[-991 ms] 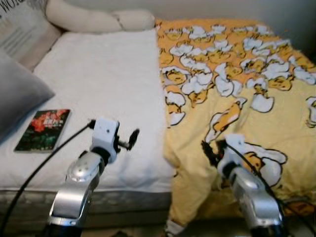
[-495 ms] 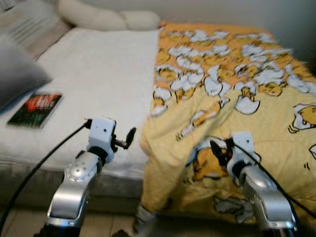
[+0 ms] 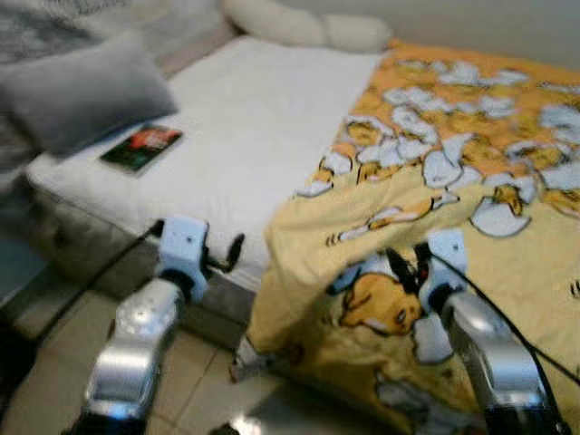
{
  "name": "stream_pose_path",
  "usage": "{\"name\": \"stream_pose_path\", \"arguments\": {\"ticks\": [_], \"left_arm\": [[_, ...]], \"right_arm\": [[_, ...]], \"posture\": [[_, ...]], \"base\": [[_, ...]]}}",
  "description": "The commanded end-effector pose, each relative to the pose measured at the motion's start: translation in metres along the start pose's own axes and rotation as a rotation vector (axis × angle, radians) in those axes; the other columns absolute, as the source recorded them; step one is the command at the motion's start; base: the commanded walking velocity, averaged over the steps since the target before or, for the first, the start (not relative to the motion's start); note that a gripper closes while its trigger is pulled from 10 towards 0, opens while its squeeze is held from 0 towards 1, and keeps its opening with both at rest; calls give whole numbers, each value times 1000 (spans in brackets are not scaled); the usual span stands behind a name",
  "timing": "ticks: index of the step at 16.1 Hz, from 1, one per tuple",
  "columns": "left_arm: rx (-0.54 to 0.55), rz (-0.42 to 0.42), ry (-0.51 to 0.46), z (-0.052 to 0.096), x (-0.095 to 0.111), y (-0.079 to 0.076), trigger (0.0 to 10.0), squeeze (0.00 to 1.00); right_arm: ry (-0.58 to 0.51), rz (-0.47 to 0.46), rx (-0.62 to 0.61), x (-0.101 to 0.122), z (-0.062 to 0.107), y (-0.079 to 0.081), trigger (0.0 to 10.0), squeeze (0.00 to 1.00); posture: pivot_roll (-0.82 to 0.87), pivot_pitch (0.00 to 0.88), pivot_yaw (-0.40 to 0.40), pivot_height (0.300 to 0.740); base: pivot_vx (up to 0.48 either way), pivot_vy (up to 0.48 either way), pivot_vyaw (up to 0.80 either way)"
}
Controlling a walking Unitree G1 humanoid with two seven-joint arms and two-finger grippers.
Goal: Clean up the room
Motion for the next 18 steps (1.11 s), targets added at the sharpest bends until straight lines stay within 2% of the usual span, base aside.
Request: {"name": "stream_pose_path", "arguments": {"ticks": [1, 3, 6, 10, 11, 12, 14, 15, 18], "left_arm": [[8, -19, -5, 0, 2, 4, 10000, 0], [8, -19, -5, -1, 2, 4, 10000, 0], [9, -8, -1, -1, 1, 4, 10000, 0], [-48, 1, 29, 3, -6, -3, 10000, 0], [-112, 10, 34, 7, -7, -10, 10000, 0], [-192, -3, 68, 13, -13, -17, 10000, 0], [-261, -38, 106, 19, -19, -23, 10000, 0], [-329, -58, 155, 25, -27, -28, 10000, 0], [-356, -63, 176, 30, -29, -27, 10000, 0]], "right_arm": [[-21, -1, 1, 7, 0, 0, 10000, 0], [-18, -3, -2, 6, 0, -1, 10000, 0], [-17, -38, -11, 5, 0, -3, 10000, 0], [68, 55, 44, -4, 0, -8, 10000, 0], [91, 84, 42, -5, -4, -13, 10000, 1000], [126, 107, 55, -6, -10, -15, 10000, 1000], [164, 129, 72, -9, -16, -17, 10000, 1000], [243, 207, 110, -18, -22, -22, 10000, 1000], [319, 321, 142, -26, -33, -29, 10000, 1000]], "posture": [[8, 0, 8, 740], [4, 0, 10, 740], [-2, 0, 10, 740], [-8, 0, 0, 740], [-7, 0, -6, 740], [-5, 0, -12, 740], [-5, 0, -17, 740], [-3, 0, -26, 740], [4, 0, -40, 740]], "base": [[0, -480, 800], [0, -480, 800], [0, -320, 0], [0, 0, 0], [0, 0, 0], [0, 0, 0], [0, 0, 0], [0, 0, 0], [0, 0, 0]]}}
Point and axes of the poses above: a point about 5 cm out from each wrist's last joint towards the gripper, its own z axis pointing back from the gripper into the wrist, its own x axis along the axis of the wrist's last joint, y = z × x, the point moved 2 cm from there along -z, pointing out of the wrist towards the gripper, and after that the axes turned 8 degrees about -z, right-handed, at the moved point
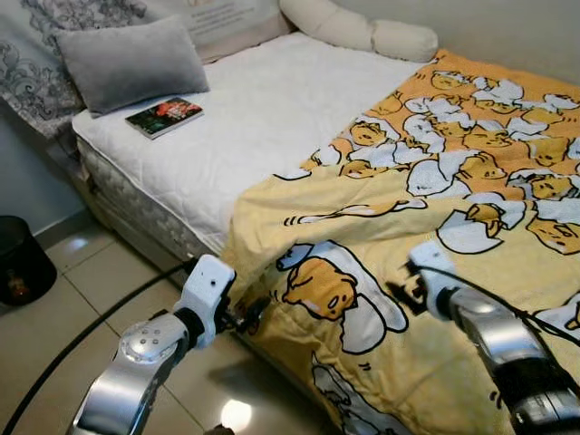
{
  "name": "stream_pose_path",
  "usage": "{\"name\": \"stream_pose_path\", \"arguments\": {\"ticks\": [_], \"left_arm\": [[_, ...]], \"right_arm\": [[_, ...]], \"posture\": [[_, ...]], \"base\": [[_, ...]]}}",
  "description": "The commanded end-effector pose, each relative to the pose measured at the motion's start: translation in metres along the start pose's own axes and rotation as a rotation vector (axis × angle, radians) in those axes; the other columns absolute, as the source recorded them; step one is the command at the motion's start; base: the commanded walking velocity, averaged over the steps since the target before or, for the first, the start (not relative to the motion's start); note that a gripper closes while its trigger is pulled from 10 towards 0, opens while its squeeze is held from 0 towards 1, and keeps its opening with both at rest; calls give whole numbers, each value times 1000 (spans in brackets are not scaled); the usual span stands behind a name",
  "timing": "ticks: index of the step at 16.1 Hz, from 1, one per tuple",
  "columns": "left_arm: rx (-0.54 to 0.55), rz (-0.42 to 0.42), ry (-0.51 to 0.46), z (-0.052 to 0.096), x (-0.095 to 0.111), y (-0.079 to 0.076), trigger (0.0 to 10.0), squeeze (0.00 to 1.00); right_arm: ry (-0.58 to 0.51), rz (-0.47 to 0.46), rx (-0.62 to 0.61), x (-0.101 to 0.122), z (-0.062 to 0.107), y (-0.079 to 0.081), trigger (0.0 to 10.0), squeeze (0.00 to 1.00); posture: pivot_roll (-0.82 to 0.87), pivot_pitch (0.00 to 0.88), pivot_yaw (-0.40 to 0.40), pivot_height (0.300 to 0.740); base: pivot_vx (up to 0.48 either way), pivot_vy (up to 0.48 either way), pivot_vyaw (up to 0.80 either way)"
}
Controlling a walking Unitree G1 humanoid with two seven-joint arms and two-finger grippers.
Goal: Clean up the room
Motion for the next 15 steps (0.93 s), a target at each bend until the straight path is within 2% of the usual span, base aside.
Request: {"name": "stream_pose_path", "arguments": {"ticks": [1, 2, 5, 6, 7, 11, 15], "left_arm": [[-39, -12, -7, 8, 6, -6, 10000, 0], [-47, -15, -4, 12, 5, -8, 10000, 0], [-80, -17, 26, 36, 1, -23, 10000, 0], [-89, -16, 27, 39, 2, -26, 10000, 0], [-106, -14, 31, 45, 3, -32, 10000, 0], [-115, -21, 47, 56, 3, -40, 10000, 0], [-89, -48, 56, 76, 13, -39, 10000, 0]], "right_arm": [[30, 39, -8, 0, -5, -8, 10000, 1000], [47, 52, -11, -2, -7, -8, 10000, 1000], [112, 95, 7, -15, -11, -6, 10000, 1000], [123, 94, 16, -18, -11, -5, 10000, 1000], [140, 91, 52, -23, -12, -1, 10000, 0], [180, 126, 66, -33, -14, 4, 10000, 0], [196, 191, 5, -37, -16, 3, 10000, 0]], "posture": [[26, 0, -56, 740], [36, 0, -62, 740], [86, 0, -86, 740], [95, 0, -91, 740], [102, 2, -99, 740], [111, 43, -114, 740], [161, 147, -110, 740]], "base": [[0, 0, 0], [0, 0, 0], [0, 0, 0], [0, 0, 0], [0, 0, 0], [0, 0, 0], [0, 0, 0]]}}
Point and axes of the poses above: a point about 5 cm out from each wrist's last joint towards the gripper, its own z axis pointing back from the gripper into the wrist, its own x axis along the axis of the wrist's last joint, y = z × x, the point moved 2 cm from there along -z, pointing out of the wrist towards the gripper, and after that the axes turned 8 degrees about -z, right-handed, at the moved point
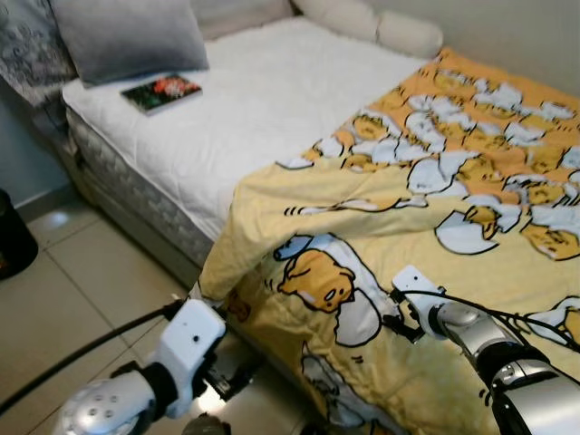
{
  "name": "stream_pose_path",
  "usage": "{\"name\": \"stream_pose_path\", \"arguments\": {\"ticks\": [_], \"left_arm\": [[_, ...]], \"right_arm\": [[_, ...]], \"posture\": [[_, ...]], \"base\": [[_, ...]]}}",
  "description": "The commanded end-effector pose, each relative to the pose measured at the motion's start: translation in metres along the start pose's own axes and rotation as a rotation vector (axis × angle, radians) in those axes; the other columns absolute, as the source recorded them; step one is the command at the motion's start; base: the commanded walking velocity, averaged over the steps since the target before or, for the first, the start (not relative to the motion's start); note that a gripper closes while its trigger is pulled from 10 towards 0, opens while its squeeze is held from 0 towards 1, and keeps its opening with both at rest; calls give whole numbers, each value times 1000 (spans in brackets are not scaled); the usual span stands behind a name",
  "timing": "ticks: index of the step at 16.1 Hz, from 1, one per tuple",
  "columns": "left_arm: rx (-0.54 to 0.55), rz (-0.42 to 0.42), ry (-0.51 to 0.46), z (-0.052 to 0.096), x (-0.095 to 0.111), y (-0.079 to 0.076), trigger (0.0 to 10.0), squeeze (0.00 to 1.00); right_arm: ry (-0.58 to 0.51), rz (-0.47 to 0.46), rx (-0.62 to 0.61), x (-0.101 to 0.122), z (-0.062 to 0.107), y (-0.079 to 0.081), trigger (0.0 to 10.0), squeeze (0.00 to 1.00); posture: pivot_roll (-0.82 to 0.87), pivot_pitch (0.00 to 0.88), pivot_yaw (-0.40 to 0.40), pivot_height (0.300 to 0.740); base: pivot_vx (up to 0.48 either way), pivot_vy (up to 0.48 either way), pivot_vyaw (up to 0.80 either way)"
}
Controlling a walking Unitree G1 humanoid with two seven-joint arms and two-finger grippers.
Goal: Clean up the room
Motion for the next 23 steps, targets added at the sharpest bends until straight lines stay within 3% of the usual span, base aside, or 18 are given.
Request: {"name": "stream_pose_path", "arguments": {"ticks": [1, 2, 3, 5, 16, 23], "left_arm": [[-1, -7, -2, 5, 3, 1, 10000, 0], [-3, -14, -3, 8, 4, 1, 10000, 0], [-9, -18, -2, 8, 6, 2, 10000, 0], [-17, -23, 5, 11, 7, 0, 10000, 0], [-29, -20, 12, 11, 10, -12, 10000, 0], [-17, -13, 18, 10, 7, -12, 10000, 0]], "right_arm": [[11, 26, -18, 1, 0, -2, 9843, 0], [20, 38, -27, 0, 0, -2, 7333, 0], [23, 23, -30, -2, -1, -2, 3020, 0], [33, 25, -39, -6, -1, -1, 0, 0], [-31, 19, -25, 5, 4, -10, 0, 0], [-99, -41, -8, 12, 11, -22, 0, 0]], "posture": [[162, 164, -104, 740], [163, 177, -103, 740], [164, 183, -104, 740], [166, 186, -108, 740], [140, 212, -164, 740], [125, 210, -186, 740]], "base": [[0, 0, 0], [0, 0, 0], [0, 0, 0], [0, 0, 0], [0, 0, 0], [0, 0, 0]]}}
Point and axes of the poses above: a point about 5 cm out from each wrist's last joint towards the gripper, its own z axis pointing back from the gripper into the wrist, its own x axis along the axis of the wrist's last joint, y = z × x, the point moved 2 cm from there along -z, pointing out of the wrist towards the gripper, and after that the axes turned 8 degrees about -z, right-handed, at the moved point
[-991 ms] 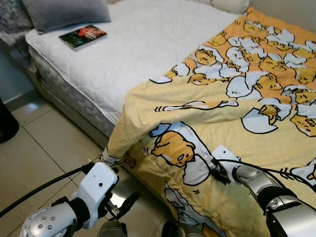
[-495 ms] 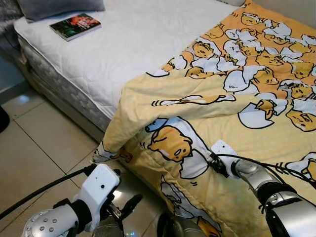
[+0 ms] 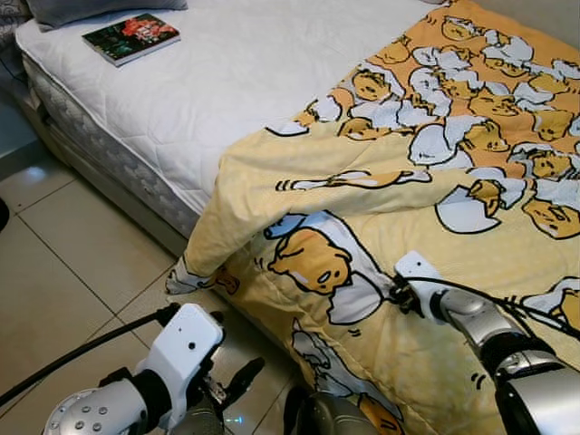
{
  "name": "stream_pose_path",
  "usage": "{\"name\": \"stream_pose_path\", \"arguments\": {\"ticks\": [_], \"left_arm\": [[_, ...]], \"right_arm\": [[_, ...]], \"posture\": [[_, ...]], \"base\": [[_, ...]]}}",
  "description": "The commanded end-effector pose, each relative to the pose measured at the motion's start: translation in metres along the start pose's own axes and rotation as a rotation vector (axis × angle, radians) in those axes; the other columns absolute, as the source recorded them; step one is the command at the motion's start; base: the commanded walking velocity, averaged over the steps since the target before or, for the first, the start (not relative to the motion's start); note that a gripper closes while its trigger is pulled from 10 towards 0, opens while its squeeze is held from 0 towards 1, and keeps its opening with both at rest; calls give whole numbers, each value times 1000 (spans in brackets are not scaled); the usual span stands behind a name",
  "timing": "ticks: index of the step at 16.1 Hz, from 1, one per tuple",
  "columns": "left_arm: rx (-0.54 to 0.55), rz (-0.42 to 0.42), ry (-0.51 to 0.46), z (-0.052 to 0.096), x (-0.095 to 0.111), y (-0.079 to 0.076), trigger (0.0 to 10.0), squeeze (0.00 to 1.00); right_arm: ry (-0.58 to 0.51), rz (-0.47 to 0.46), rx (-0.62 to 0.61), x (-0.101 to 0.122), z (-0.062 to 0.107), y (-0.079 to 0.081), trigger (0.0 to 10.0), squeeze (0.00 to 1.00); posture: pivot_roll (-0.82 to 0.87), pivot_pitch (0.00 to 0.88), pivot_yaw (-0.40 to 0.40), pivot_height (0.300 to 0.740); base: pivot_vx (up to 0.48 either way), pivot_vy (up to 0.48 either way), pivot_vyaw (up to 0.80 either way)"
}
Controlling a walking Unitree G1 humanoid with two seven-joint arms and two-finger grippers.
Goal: Clean up the room
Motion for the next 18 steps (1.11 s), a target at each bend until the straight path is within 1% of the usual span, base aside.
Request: {"name": "stream_pose_path", "arguments": {"ticks": [1, 7, 11, 14, 16, 18], "left_arm": [[-11, 3, 3, -1, -2, -3, 10000, 0], [-1, 7, 0, -4, -4, -3, 10000, 0], [10, 5, -11, -4, -5, -4, 10000, 0], [13, -8, -26, -10, -3, 1, 10000, 0], [13, -18, -36, -12, -1, 4, 10000, 0], [10, -26, -42, -14, -1, 6, 10000, 0]], "right_arm": [[16, -31, -20, -8, 6, -10, 0, 0], [-13, -66, -10, -12, 14, -20, 0, 0], [-59, -79, 10, -15, 24, -29, 0, 0], [-72, -85, 12, -27, 36, -38, 0, 0], [-60, -98, 9, -44, 46, -43, 0, 0], [-39, -105, 14, -61, 54, -43, 0, 0]], "posture": [[124, 211, -187, 740], [129, 188, -188, 740], [132, 120, -176, 740], [121, 87, -154, 740], [117, 66, -140, 740], [117, 53, -132, 740]], "base": [[0, 0, 0], [0, 0, 0], [0, 0, 0], [0, 0, 0], [0, 0, 0], [0, 0, 0]]}}
Point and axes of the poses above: a point about 5 cm out from each wrist's last joint towards the gripper, its own z axis pointing back from the gripper into the wrist, its own x axis along the axis of the wrist's last joint, y = z × x, the point moved 2 cm from there along -z, pointing out of the wrist towards the gripper, and after that the axes turned 8 degrees about -z, right-handed, at the moved point
